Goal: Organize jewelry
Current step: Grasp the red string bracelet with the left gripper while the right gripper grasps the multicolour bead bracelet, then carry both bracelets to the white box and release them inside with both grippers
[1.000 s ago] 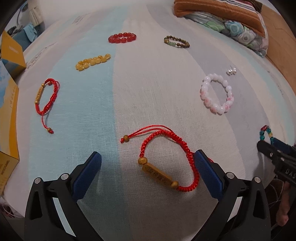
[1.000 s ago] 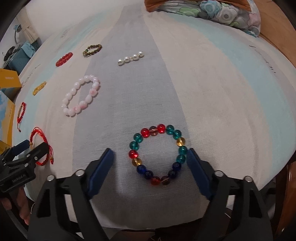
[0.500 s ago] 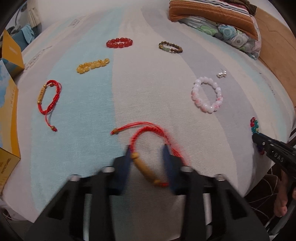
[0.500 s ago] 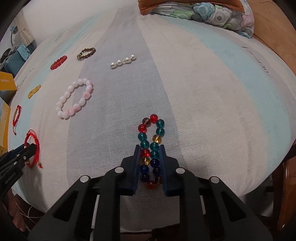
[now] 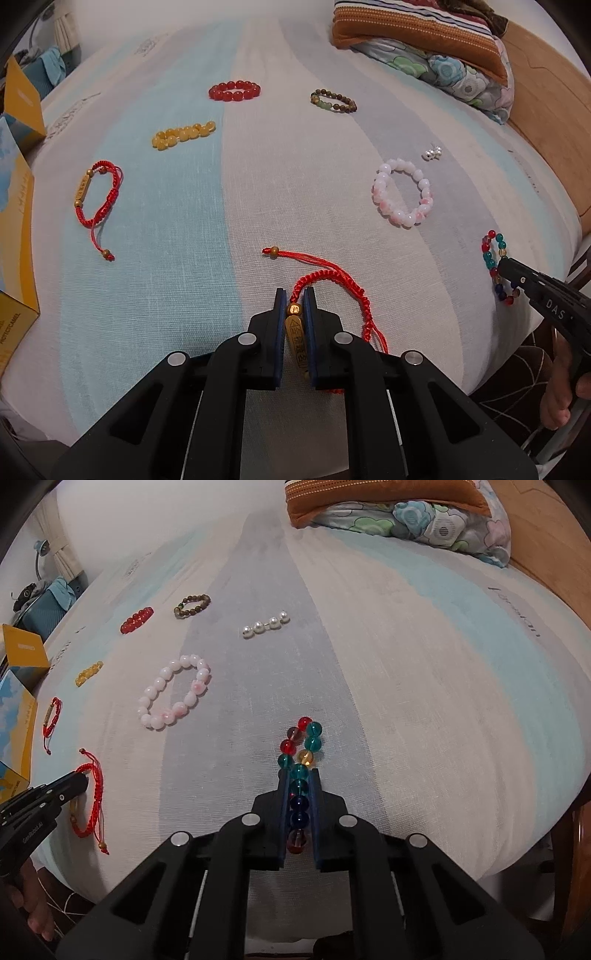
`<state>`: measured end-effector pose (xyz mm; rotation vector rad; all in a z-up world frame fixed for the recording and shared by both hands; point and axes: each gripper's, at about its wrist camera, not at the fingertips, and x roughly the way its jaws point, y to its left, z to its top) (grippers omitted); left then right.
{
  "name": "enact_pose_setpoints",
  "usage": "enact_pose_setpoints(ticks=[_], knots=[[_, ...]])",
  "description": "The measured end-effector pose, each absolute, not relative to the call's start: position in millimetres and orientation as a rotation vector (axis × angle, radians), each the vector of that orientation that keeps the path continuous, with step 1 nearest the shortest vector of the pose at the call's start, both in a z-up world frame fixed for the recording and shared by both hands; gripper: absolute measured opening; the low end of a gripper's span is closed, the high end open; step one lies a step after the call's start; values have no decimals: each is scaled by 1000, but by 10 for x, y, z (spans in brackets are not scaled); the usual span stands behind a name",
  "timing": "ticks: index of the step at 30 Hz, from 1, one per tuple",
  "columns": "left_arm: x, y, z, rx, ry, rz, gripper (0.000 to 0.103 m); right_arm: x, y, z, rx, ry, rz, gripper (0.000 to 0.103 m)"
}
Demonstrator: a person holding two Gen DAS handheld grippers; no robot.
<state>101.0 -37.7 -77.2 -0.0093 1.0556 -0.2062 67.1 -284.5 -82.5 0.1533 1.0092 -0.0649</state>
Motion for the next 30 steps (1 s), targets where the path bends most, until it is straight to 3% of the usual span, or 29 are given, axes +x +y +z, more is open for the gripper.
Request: enact_pose_setpoints(ticks=[30], knots=[[816, -186, -52, -12, 954, -201, 9, 583, -2379, -66, 157, 892, 71, 9]])
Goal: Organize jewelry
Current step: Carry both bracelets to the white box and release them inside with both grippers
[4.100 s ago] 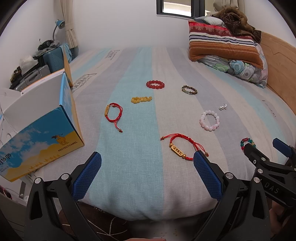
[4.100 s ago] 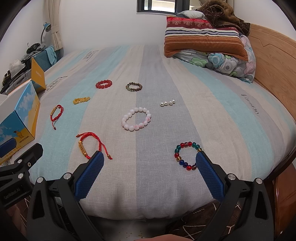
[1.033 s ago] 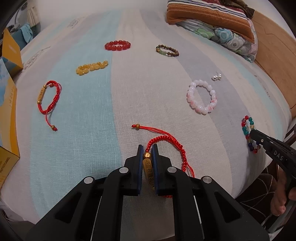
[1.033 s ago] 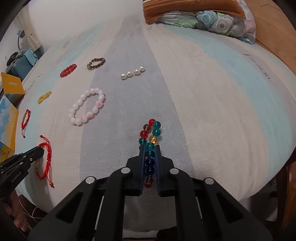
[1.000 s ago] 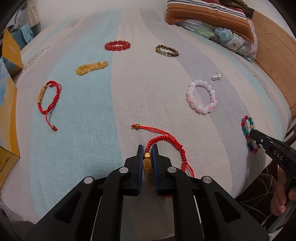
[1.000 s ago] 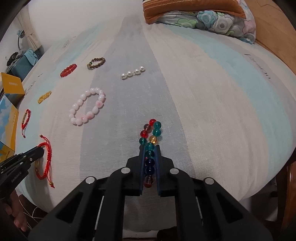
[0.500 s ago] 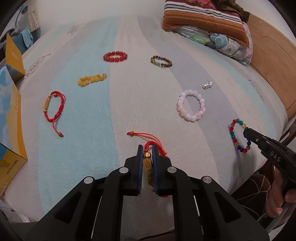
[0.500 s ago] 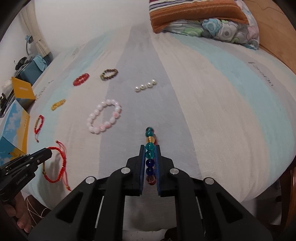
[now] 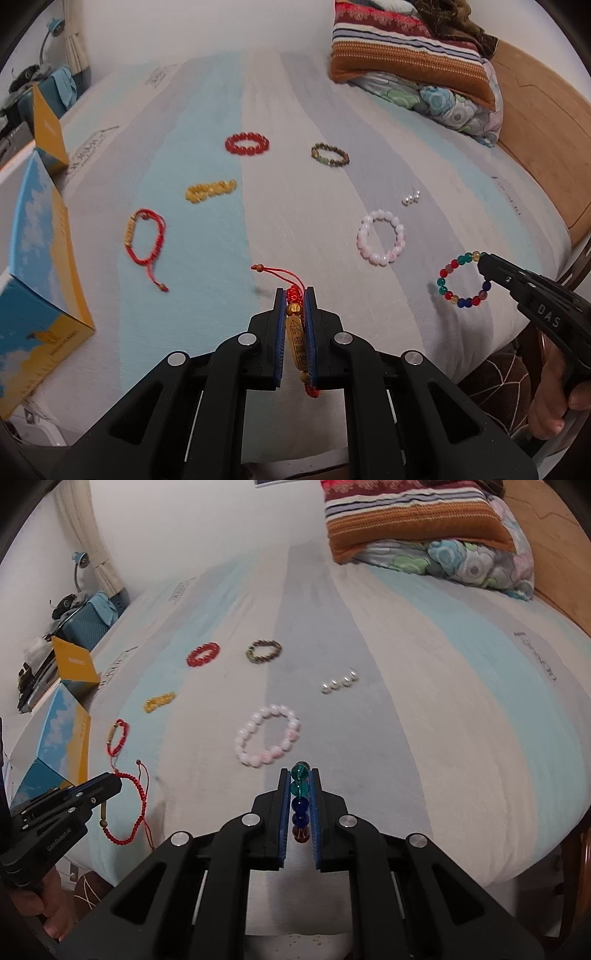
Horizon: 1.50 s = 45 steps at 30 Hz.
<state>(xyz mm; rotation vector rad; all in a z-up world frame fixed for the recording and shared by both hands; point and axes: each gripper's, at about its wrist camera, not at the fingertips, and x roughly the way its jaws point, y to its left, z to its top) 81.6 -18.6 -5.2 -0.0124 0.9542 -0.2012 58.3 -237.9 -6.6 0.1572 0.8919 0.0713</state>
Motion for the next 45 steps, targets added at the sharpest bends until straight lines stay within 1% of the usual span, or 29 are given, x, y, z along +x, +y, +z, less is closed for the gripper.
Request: enact_pose_setpoints(ticks=[8, 14, 28, 35, 39, 45], knots=[[833, 82, 277, 3, 900, -146, 9, 689, -2040, 212, 116, 863, 109, 9], [859, 439, 578, -17, 844, -87, 9, 798, -1641, 482, 80, 830, 168, 9], [680, 1545, 1178, -76, 741, 80, 9, 1019, -94, 1069, -58, 758, 388, 9], [472, 2203, 1226, -110, 737, 194, 9, 978, 782, 1179, -124, 737, 511, 9], [353, 2597, 1162, -135, 750, 256, 9, 918, 1227, 1118, -148, 741, 575, 9], [245, 3086, 941, -165, 796, 348, 9, 888, 1756, 871, -191, 787, 639, 9]])
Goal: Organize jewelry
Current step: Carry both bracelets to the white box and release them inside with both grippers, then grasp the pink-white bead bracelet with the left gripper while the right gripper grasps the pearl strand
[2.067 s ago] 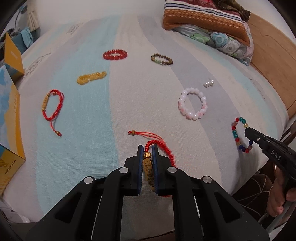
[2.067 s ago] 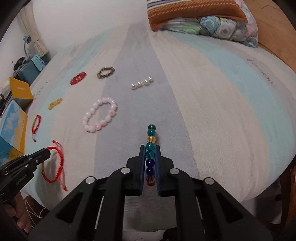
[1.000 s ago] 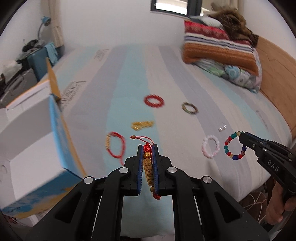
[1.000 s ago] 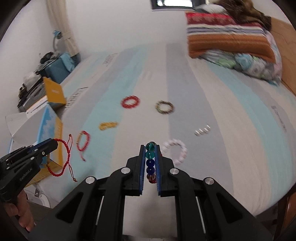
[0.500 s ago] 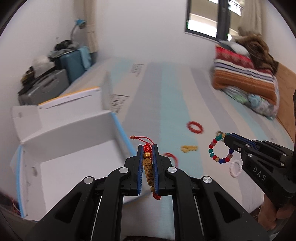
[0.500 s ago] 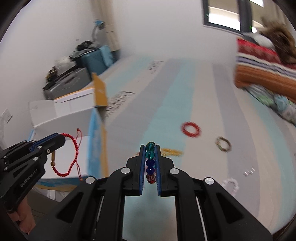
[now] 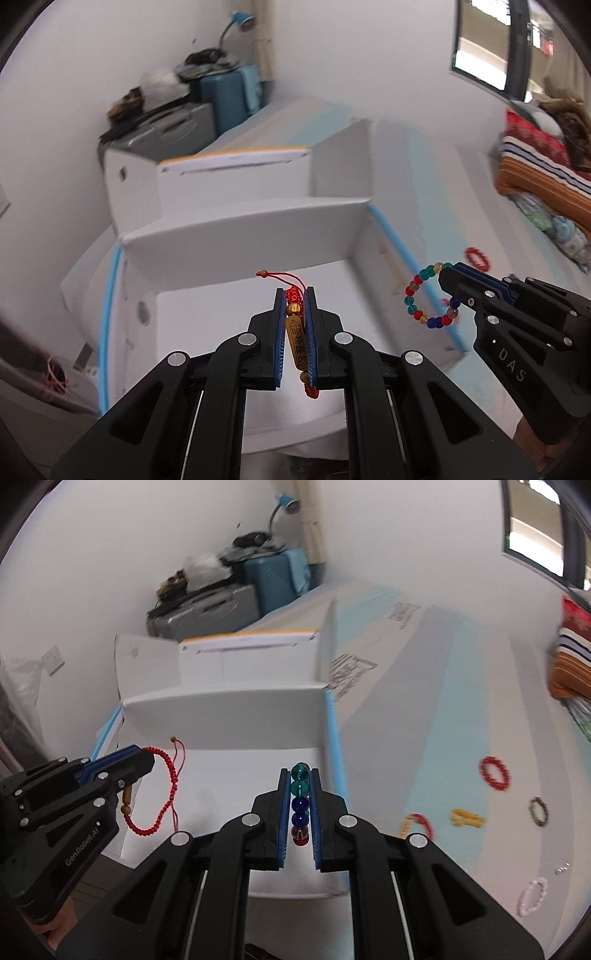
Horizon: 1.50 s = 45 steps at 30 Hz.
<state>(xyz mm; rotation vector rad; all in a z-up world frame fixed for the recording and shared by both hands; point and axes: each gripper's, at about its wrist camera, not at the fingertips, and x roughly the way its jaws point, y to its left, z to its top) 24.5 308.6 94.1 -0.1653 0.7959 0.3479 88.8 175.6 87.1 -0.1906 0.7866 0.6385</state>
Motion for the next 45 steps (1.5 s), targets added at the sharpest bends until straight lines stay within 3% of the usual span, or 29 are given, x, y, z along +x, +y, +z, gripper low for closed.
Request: enact_pose_setpoints(ticks=[12, 22, 25, 27, 28, 30, 36, 39, 45], knots=[[299, 3577, 268, -217, 970, 439, 9, 1030, 2298, 226, -286, 947, 634, 9], [308, 3642, 195, -224, 995, 436, 10, 1087, 2424, 51, -312, 972, 606, 11], [282, 3626, 249, -231, 980, 428, 13, 1051, 2423, 145, -286, 946, 629, 33], [252, 3593, 312, -231, 963, 425, 32, 999, 2347, 266, -259, 910, 652, 43], [221, 3575, 357, -232, 945, 425, 36, 983, 2298, 330, -243, 890, 656, 47], [160, 3529, 450, -239, 909, 427, 53, 954, 2195, 447, -204, 848, 654, 66], [51, 3305, 690, -249, 813, 403, 84, 911, 1752, 818, -118, 720, 600, 87], [35, 3145, 786, -234, 774, 399, 97, 897, 1553, 914, -112, 677, 563, 91], [118, 2630, 931, -181, 733, 351, 97, 941, 919, 1086, -104, 622, 477, 94]])
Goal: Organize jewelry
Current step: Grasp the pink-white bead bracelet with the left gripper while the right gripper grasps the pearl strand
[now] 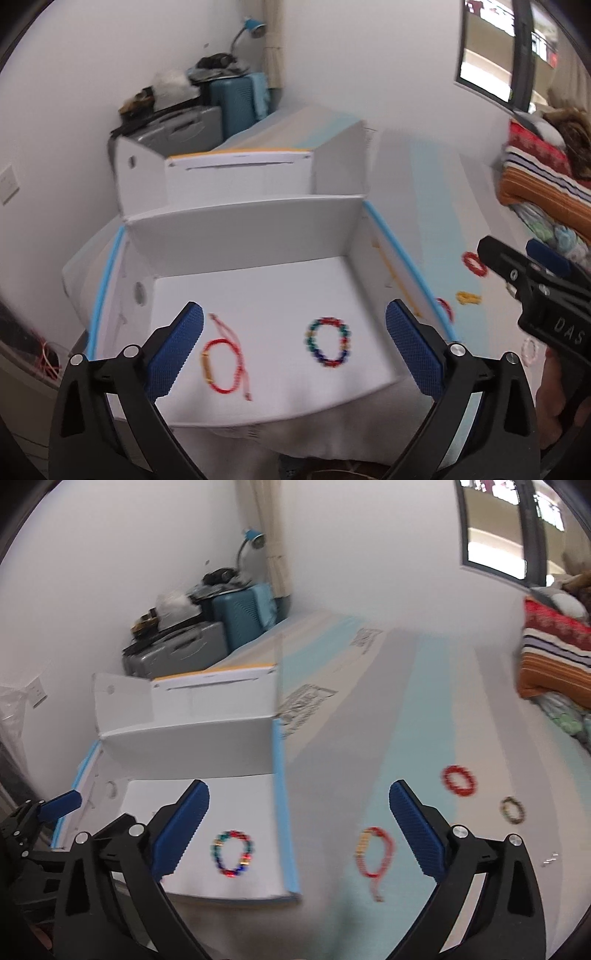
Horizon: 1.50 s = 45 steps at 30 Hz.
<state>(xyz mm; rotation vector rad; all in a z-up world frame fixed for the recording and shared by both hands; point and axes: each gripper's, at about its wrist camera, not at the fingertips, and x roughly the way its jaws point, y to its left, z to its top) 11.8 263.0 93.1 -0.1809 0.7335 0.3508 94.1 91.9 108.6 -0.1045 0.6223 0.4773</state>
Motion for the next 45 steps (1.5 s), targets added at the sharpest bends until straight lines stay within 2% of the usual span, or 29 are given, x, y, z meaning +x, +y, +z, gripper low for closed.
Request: enact_pose_setpoints(ticks=[14, 21, 28, 36, 42, 45], knots=[[936, 681, 682, -51, 775, 32, 97, 1402, -1210, 902, -82, 705, 145, 94], [1350, -184, 234, -1, 844, -122, 97, 1738, -2126, 426, 11, 873, 56, 94], [1767, -796, -302, 58, 926, -195, 97, 2031, -2579, -114, 70, 980, 1, 94], [2026, -933, -789, 32, 989, -232, 97, 2315, -2812, -523, 144, 1077, -32, 78], [2018, -1064, -861, 98, 992, -229, 96, 2383, -2871, -675, 175, 1115, -49, 67], [1990, -1107, -881, 125, 993, -225, 88, 2412, -2846, -741, 168, 1138, -50, 57]])
